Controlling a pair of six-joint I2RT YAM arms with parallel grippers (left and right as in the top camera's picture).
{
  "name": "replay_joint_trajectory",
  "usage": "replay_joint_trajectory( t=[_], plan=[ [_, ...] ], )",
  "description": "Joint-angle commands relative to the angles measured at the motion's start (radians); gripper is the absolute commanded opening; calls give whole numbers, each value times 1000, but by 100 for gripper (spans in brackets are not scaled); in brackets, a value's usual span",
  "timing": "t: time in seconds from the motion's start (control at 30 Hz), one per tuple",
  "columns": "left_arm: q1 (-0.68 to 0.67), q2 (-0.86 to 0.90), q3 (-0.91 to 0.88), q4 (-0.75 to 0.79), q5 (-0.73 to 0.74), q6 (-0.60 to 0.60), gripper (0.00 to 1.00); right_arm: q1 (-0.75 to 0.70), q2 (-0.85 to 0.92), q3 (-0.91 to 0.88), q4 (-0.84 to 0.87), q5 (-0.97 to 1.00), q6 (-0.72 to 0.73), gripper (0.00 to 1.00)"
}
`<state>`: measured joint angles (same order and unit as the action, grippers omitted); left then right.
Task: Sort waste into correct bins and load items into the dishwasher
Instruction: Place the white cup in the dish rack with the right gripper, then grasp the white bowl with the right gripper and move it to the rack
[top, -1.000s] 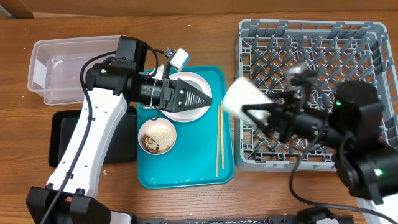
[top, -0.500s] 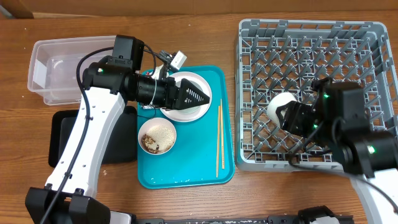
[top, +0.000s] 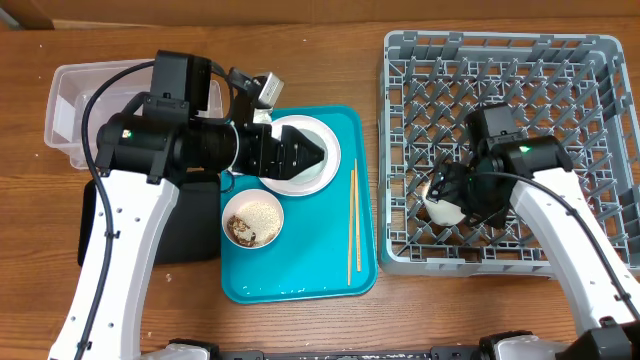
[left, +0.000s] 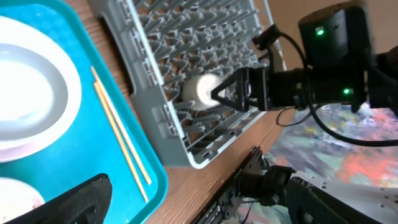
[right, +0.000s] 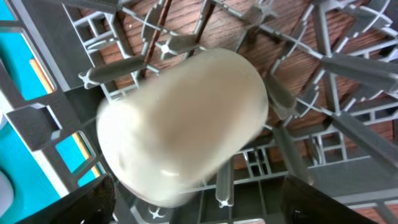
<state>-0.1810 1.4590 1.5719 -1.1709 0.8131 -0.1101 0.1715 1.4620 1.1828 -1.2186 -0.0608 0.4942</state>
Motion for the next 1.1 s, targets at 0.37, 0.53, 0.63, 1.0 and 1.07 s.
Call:
replay_joint_trajectory(
  t=[0.37,0.53,0.63,1.0,1.07],
  plan=[
    [25,-63,224,-195,-440,-141,82,285,-162,141,316,-266,-162,87],
    [25,-152,328,-240,-745,-258,87,435,-65,141,437,-122,-97,83],
    [25,-217,330,-240,-825,-273,97,472,31,141,502,-50,-28,81],
    [25,-330,330,-304,-877,-271,100,416,402,142,799,-35,95,69],
    [25,-328,330,-325,-876,-271,100,410,451,142,826,-45,113,68]
  ],
)
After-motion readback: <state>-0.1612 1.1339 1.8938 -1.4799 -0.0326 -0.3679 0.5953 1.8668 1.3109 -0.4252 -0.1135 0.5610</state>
